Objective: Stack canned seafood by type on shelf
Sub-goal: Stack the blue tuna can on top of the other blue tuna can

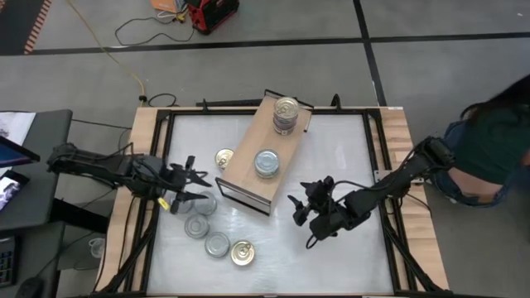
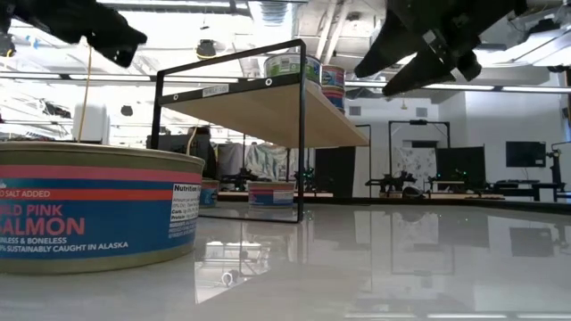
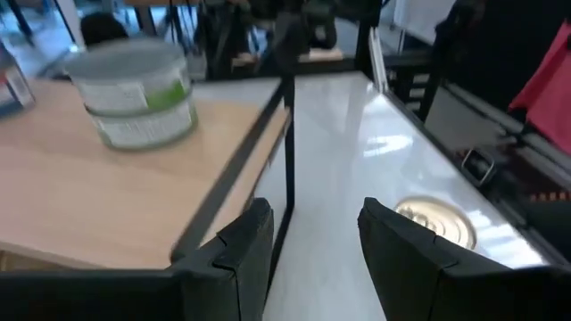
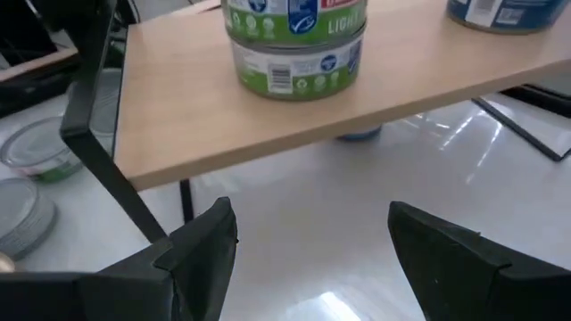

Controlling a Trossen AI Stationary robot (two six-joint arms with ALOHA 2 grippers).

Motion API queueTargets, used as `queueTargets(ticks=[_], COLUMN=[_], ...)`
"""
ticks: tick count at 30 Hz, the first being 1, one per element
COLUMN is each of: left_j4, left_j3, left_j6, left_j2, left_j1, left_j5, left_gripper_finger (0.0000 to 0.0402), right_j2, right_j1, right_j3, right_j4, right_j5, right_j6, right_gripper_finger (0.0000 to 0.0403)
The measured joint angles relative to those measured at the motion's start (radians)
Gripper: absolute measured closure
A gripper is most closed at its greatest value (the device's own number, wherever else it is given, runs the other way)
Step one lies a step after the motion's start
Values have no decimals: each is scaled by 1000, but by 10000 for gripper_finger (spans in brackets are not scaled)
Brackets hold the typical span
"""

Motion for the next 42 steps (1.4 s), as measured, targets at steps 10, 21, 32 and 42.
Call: queueTargets(ticks=[10,21,32,42], left_j4=[-97,-114,-140,-300], left_j3=[0,0,0,13], left_j6=[-6,10,-73,-240], left_j2=[-160,-147,-87,19], left_j1=[0,72,282,369], left_j5=[-129,-246,-309,134], left_gripper_finger=[241,281,322,327], right_j2=[-4,-4,-5,-15], right_j1=[-18,-41,-90,-67], right_j3=[0,0,80,198], right_j4=[92,93,134,-75], right_j5=[2,-6,-146,-152], right_j6=[-108,-132,-318,-452], right_gripper_finger=[88,88,88,88])
